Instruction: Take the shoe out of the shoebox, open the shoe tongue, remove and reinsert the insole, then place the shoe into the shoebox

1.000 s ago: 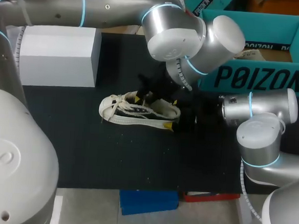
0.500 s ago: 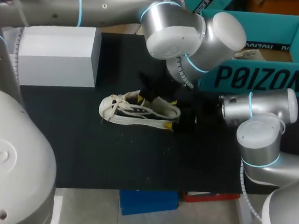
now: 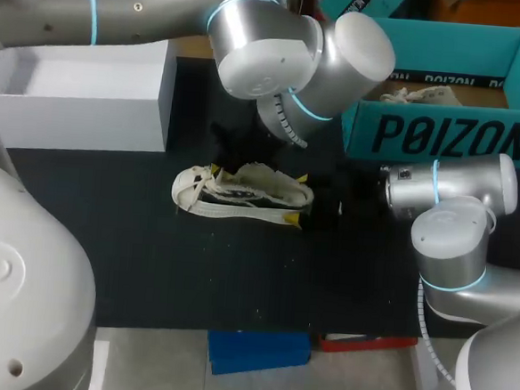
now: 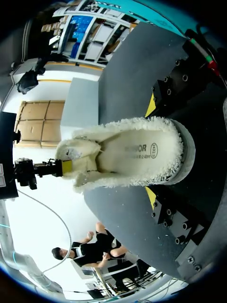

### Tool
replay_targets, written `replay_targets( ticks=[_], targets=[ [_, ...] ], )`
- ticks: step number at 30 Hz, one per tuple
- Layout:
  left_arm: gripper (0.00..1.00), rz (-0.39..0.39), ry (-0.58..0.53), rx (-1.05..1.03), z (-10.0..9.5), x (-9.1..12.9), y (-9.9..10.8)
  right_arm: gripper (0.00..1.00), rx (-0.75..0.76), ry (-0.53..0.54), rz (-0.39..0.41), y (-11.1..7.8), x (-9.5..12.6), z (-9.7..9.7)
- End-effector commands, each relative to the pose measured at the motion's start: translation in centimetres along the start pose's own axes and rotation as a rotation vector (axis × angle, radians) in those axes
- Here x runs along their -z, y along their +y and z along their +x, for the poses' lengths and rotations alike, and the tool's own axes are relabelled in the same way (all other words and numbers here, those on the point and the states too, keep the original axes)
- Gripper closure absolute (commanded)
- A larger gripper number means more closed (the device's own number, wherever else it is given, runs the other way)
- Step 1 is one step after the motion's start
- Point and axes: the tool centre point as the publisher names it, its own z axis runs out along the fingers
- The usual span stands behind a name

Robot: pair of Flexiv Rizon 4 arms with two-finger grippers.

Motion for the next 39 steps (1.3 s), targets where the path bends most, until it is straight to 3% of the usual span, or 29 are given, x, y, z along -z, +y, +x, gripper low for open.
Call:
replay_targets(
  ticks=[1, 4, 5, 6, 7, 15, 26, 30, 39],
  targets=[
    [1.00, -0.022, 0.005, 0.016, 0.0, -1.7, 0.6, 1.00, -0.001, -0.003, 0.001, -0.1, -0.3, 0.0],
    [1.00, -0.051, 0.016, 0.031, -0.4, -2.5, 0.9, 1.00, -0.001, -0.003, 0.001, -0.1, -0.3, 0.0],
    [0.91, -0.058, 0.015, 0.039, -0.5, -2.6, 1.0, 1.00, -0.001, -0.003, 0.001, -0.1, -0.3, 0.0],
    [0.52, -0.069, 0.019, 0.044, -0.7, -2.8, 1.0, 1.00, -0.001, -0.003, 0.001, -0.1, -0.3, 0.0],
    [0.00, -0.070, 0.022, 0.044, -0.8, -3.0, 1.1, 1.00, -0.001, -0.003, 0.001, -0.1, -0.3, 0.0],
    [0.00, -0.103, 0.054, 0.081, -2.1, -3.6, 1.2, 1.00, -0.001, -0.003, 0.001, -0.1, -0.3, 0.0],
    [0.00, -0.030, 0.125, 0.079, -3.7, -1.0, -0.5, 1.00, -0.001, -0.003, 0.001, -0.1, -0.3, 0.0],
    [0.00, 0.033, 0.107, 0.022, -3.2, -0.1, -1.1, 1.00, -0.001, -0.003, 0.001, -0.1, -0.3, 0.0],
    [0.00, 0.156, 0.162, -0.406, -0.5, 0.8, -1.7, 1.00, -0.001, -0.003, 0.001, -0.1, -0.3, 0.0]
  ],
)
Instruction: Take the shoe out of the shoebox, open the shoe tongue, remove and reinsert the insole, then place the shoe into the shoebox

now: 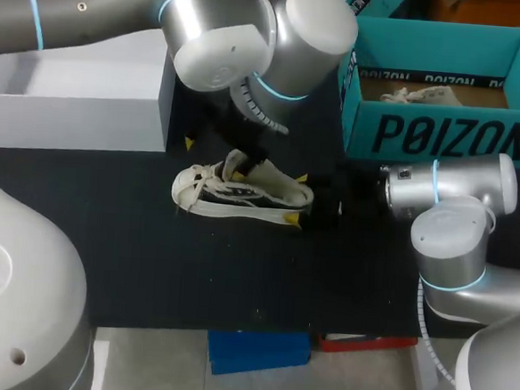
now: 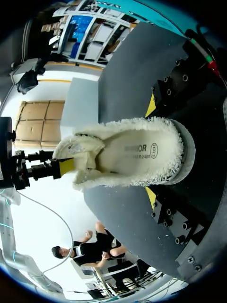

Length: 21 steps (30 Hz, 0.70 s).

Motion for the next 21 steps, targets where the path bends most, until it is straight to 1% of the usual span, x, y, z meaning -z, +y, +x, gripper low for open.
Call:
replay_targets(
  ticks=[1, 5, 8, 11, 12, 13, 14, 17, 19, 20, 21],
  targets=[
    [0.00, 0.042, 0.036, -0.273, 1.0, -0.2, -0.3, 1.00, -0.001, -0.003, 0.000, -0.1, -0.3, 0.0],
    [0.00, 0.039, 0.087, -0.435, 1.4, -0.2, -1.2, 1.00, -0.001, -0.003, 0.000, -0.1, -0.3, 0.0],
    [0.00, 0.037, 0.078, -0.522, 1.5, -0.2, -1.9, 1.00, -0.001, -0.003, 0.000, -0.1, -0.3, 0.0],
    [0.00, 0.042, 0.050, -0.566, 1.8, -0.1, -2.6, 1.00, -0.001, -0.003, 0.000, -0.1, -0.3, 0.0],
    [0.22, 0.043, 0.040, -0.568, 1.8, -0.1, -2.8, 1.00, -0.001, -0.003, 0.000, -0.1, -0.3, 0.0],
    [0.39, 0.042, 0.031, -0.564, 1.9, -0.2, -3.0, 1.00, -0.001, -0.003, 0.000, -0.1, -0.3, 0.0],
    [0.50, 0.040, 0.029, -0.579, 1.9, -0.2, -3.1, 1.00, -0.001, -0.003, 0.000, -0.1, -0.3, 0.0],
    [0.53, 0.044, 0.021, -0.616, 2.1, -0.2, -3.1, 1.00, -0.001, -0.003, 0.000, -0.1, -0.3, 0.0],
    [0.59, 0.045, 0.011, -0.622, 2.4, -0.4, -3.1, 1.00, -0.001, -0.003, 0.000, -0.1, -0.3, 0.0],
    [0.65, 0.045, 0.010, -0.623, 2.5, -0.4, -3.1, 1.00, -0.001, -0.003, 0.000, -0.1, -0.3, 0.0],
    [0.85, 0.044, 0.009, -0.624, 2.5, -0.5, -3.1, 1.00, -0.001, -0.003, 0.000, -0.1, -0.3, 0.0]
  ],
)
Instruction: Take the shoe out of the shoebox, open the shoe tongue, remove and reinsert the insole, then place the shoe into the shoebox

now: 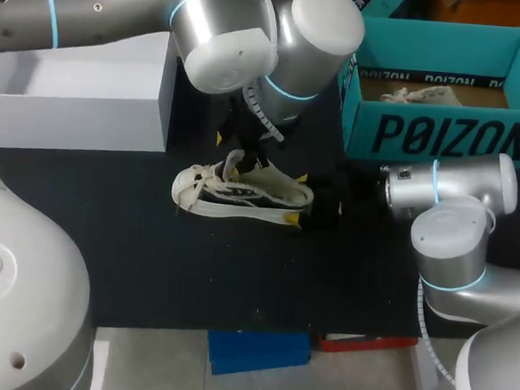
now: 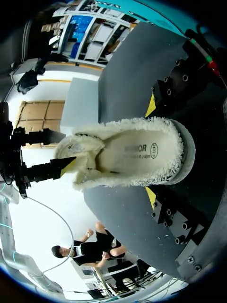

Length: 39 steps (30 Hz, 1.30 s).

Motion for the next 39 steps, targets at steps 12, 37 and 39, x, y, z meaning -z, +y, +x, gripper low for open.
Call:
replay_targets(
  ticks=[12, 37, 39],
  targets=[
    [1.00, -0.059, -0.042, 0.035, 0.7, -0.4, 0.3, 1.00, -0.001, -0.003, 0.000, -0.1, -0.3, 0.0],
    [1.00, -0.528, -0.143, 0.744, 0.1, -3.5, 3.7, 1.00, -0.001, -0.003, 0.000, -0.1, -0.3, 0.0],
    [1.00, -0.553, -0.121, 0.785, 0.0, -4.0, 3.7, 1.00, -0.001, -0.003, 0.000, -0.1, -0.3, 0.0]
  ],
)
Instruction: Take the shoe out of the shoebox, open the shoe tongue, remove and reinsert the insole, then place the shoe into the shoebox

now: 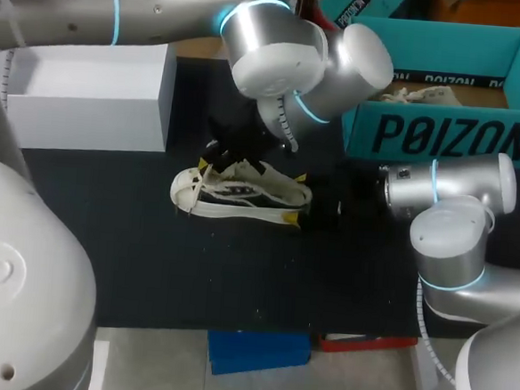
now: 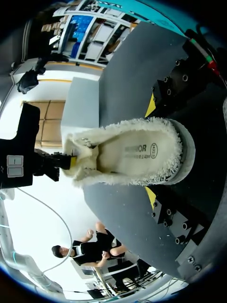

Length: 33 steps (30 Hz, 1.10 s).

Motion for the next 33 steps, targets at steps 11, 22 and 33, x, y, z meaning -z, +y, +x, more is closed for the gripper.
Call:
replay_targets(
  ticks=[11, 22, 33],
  targets=[
    [0.00, -0.196, 0.149, 0.180, -0.1, -1.1, -0.4, 1.00, -0.002, -0.004, 0.001, -0.3, -0.1, 0.0],
    [0.00, -0.167, 0.181, 0.207, -1.9, -1.3, 0.6, 1.00, -0.002, -0.004, 0.001, -0.3, -0.1, 0.0],
    [0.00, -0.180, 0.215, 0.221, -2.1, -2.9, 1.0, 1.00, -0.002, -0.004, 0.001, -0.3, -0.1, 0.0]
  ],
)
